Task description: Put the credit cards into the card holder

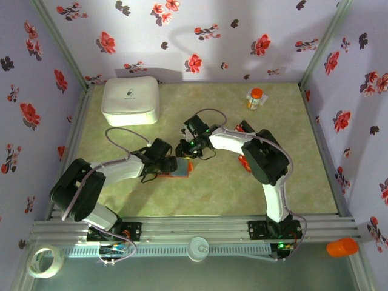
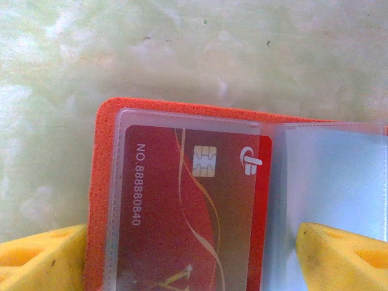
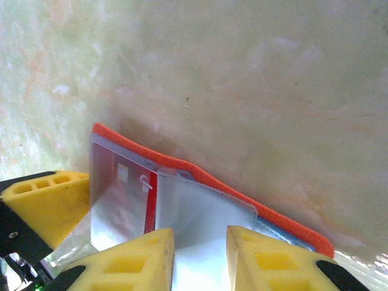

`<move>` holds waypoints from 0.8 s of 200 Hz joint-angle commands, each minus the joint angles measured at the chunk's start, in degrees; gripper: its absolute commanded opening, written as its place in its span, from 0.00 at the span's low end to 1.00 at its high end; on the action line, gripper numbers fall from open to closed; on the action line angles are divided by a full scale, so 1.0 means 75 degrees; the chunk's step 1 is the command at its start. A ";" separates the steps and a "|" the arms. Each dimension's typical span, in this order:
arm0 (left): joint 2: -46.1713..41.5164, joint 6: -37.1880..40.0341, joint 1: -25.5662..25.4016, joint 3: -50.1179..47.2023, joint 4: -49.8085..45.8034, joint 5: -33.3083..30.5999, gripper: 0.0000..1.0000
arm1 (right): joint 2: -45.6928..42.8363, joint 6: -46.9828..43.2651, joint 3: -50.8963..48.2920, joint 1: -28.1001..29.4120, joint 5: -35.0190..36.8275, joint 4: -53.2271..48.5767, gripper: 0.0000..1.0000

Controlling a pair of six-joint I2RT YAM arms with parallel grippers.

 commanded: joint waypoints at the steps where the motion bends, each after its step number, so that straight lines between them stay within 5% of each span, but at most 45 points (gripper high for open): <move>1: 0.0403 0.0097 -0.0052 -0.0273 0.0341 0.0288 0.84 | -0.0240 0.0122 -0.0154 -0.0054 0.0167 -0.0054 0.32; 160: 0.0369 0.0079 -0.0060 -0.0240 0.0356 0.0299 0.82 | 0.0324 0.0430 -0.0094 -0.0044 -0.0557 0.0362 0.35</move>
